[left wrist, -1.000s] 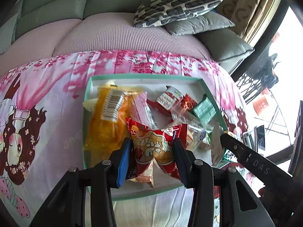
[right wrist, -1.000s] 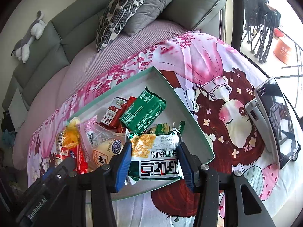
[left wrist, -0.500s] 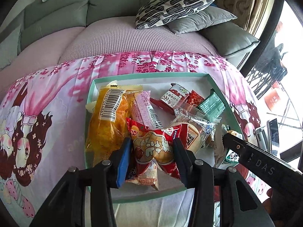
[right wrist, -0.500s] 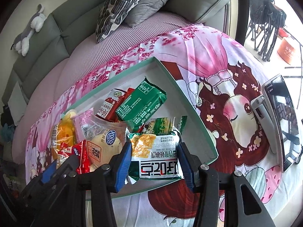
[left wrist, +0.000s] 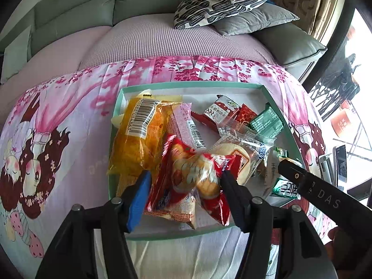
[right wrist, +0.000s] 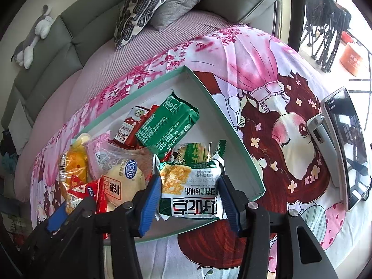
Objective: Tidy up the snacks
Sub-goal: 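Open both grippers to release the green box and red pack into the tray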
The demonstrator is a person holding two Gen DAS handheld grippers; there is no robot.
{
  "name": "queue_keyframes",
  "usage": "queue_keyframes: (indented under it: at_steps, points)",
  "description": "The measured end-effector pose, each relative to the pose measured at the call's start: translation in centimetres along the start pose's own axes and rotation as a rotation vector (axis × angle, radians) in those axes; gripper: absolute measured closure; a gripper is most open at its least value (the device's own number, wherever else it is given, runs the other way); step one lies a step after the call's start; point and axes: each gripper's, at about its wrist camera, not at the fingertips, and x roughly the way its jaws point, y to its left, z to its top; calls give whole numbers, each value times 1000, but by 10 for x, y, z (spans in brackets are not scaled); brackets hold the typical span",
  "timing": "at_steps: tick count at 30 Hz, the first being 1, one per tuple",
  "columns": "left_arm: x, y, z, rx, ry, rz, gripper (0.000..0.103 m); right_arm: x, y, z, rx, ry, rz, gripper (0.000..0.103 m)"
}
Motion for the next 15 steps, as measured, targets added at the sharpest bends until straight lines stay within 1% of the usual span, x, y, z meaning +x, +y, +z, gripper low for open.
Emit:
queue_keyframes:
  at_steps: [6,8,9,15]
  points:
    - [-5,1,-1,-22,12,-26,35,-2,1,1,-3,-5,12,38]
    - [-6,1,-2,-27,20,-39,28,-2,1,1,-1,-6,15,36]
    - [-6,1,-3,-30,23,-46,27,-2,1,1,1,-6,15,34]
    - [-8,3,-5,-52,34,-54,27,-6,1,1,-5,-20,16,27]
